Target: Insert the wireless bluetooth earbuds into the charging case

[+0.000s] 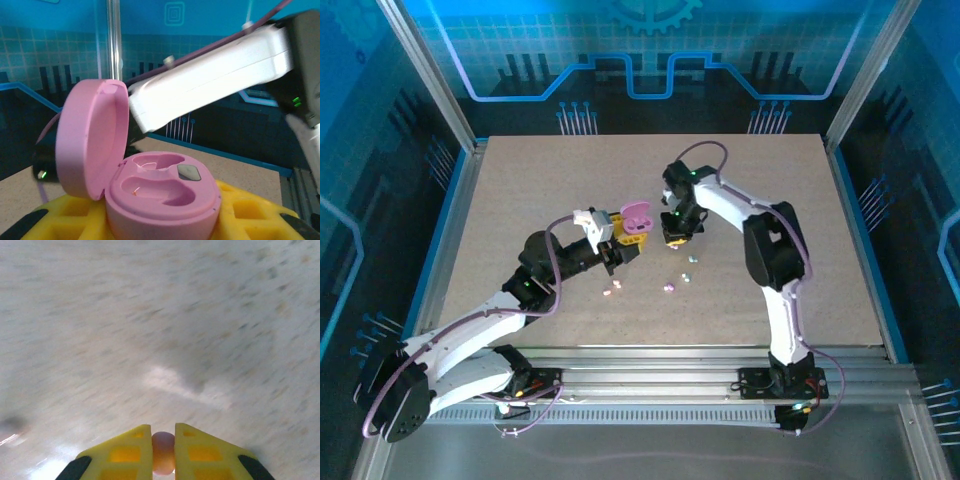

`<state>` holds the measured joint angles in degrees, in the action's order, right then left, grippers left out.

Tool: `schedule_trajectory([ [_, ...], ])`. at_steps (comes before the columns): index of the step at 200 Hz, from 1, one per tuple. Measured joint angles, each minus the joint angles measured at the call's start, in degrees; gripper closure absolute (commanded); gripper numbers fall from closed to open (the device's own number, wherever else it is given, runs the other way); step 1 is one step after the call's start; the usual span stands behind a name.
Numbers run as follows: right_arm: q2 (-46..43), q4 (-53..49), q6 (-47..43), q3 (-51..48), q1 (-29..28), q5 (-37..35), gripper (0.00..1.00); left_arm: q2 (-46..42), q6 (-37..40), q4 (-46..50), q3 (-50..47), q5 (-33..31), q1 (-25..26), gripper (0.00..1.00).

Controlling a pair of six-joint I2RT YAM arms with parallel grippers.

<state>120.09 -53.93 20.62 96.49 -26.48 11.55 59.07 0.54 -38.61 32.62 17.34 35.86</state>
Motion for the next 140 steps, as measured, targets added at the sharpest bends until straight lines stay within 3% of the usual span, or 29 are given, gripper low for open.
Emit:
schedule_trajectory([
  [36, -15.08, 8.09, 1.53, -7.54, 4.46, 20.13, 0.85, -0.85, 1.62, 1.20, 0.00, -3.26, 0.00, 0.68],
  [75, -21.57, 18.97, 7.56, -12.70, 7.45, 39.01, 0.86, -1.66, 4.00, 1.29, 0.00, -6.78, -0.26, 0.68],
  [140, -22.03, 25.79, 15.37, -14.78, 7.82, 53.77, 0.86, -1.79, 6.01, 1.20, -0.59, -10.51, -1.81, 0.68],
])
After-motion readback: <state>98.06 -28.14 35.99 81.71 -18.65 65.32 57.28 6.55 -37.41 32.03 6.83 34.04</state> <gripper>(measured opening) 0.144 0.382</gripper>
